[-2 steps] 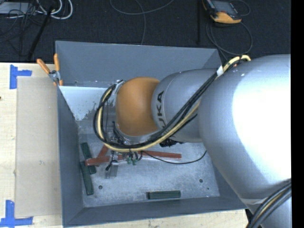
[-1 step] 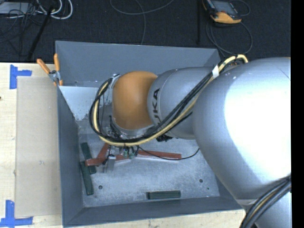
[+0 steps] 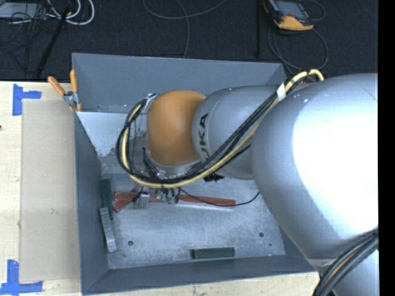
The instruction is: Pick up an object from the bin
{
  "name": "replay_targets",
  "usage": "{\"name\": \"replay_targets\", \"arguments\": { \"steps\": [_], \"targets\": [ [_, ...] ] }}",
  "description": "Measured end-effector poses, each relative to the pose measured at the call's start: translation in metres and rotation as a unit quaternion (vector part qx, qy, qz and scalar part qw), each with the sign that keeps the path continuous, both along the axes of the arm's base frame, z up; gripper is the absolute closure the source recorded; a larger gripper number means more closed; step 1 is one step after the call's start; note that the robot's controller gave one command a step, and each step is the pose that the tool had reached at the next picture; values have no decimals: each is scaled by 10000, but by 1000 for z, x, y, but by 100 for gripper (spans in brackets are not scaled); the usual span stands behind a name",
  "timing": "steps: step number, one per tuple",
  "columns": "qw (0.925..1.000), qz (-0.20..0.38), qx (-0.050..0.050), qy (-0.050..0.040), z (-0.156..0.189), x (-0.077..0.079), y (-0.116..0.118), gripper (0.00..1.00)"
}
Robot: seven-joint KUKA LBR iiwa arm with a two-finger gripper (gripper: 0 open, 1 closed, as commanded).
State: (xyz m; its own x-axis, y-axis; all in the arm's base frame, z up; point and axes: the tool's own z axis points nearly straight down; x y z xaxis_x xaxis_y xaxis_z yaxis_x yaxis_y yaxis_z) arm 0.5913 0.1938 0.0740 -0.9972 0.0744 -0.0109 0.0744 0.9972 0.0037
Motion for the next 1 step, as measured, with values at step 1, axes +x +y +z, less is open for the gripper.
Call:
{"name": "replay_targets", "arguments": {
  "steps": [1],
  "targets": [
    [10000,-77,2,17,170,-8,-7,100]
  ]
}}
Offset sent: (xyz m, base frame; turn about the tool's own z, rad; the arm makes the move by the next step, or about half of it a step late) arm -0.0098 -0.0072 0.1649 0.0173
